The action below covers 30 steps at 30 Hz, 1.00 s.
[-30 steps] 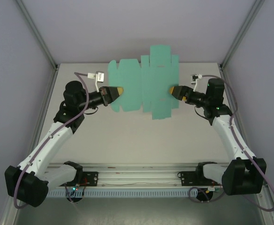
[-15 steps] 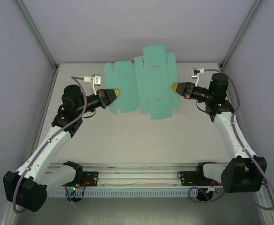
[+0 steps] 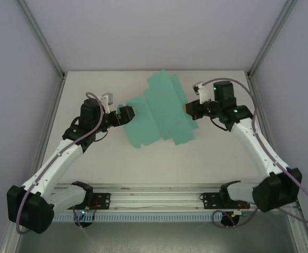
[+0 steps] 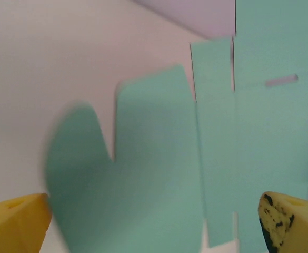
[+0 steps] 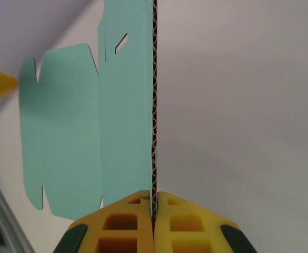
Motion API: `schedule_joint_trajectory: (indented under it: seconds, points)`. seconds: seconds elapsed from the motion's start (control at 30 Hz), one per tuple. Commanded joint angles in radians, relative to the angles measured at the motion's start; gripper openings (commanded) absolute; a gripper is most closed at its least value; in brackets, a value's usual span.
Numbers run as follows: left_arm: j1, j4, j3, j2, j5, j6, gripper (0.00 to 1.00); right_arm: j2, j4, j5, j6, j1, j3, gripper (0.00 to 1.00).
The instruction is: Assemble paper box
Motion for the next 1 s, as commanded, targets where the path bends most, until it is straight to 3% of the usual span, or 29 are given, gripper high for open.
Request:
schedule_joint_trajectory:
  seconds: [0.0, 0.13, 0.37, 0.5, 0.7, 0.97]
  points:
    - [0.003, -0.196, 0.003, 0.015, -0.209, 0.030, 1.00, 0.097, -0.126, 0.103, -0.181, 0.031, 0.010, 0.00]
    - [0.003, -0.212, 0.006, 0.035, -0.180, 0.042, 1.00, 0.163, -0.065, 0.210, -0.288, 0.083, 0.016, 0.00]
    - [0.005, -0.080, 0.029, 0.092, -0.041, 0.031, 1.00, 0.174, 0.245, 0.701, -0.574, 0.277, -0.086, 0.00]
    - [0.005, -0.034, 0.103, 0.163, 0.032, 0.031, 1.00, 0.193, 0.549, 0.922, -0.799, 0.385, -0.211, 0.00]
    - [0.005, -0.042, 0.271, 0.304, 0.082, 0.025, 1.00, 0.276, 1.020, 1.068, -1.068, 0.488, -0.375, 0.00]
    - [0.002, -0.100, 0.475, 0.525, 0.230, 0.022, 1.00, 0.356, 1.275, 1.079, -1.189, 0.520, -0.413, 0.00]
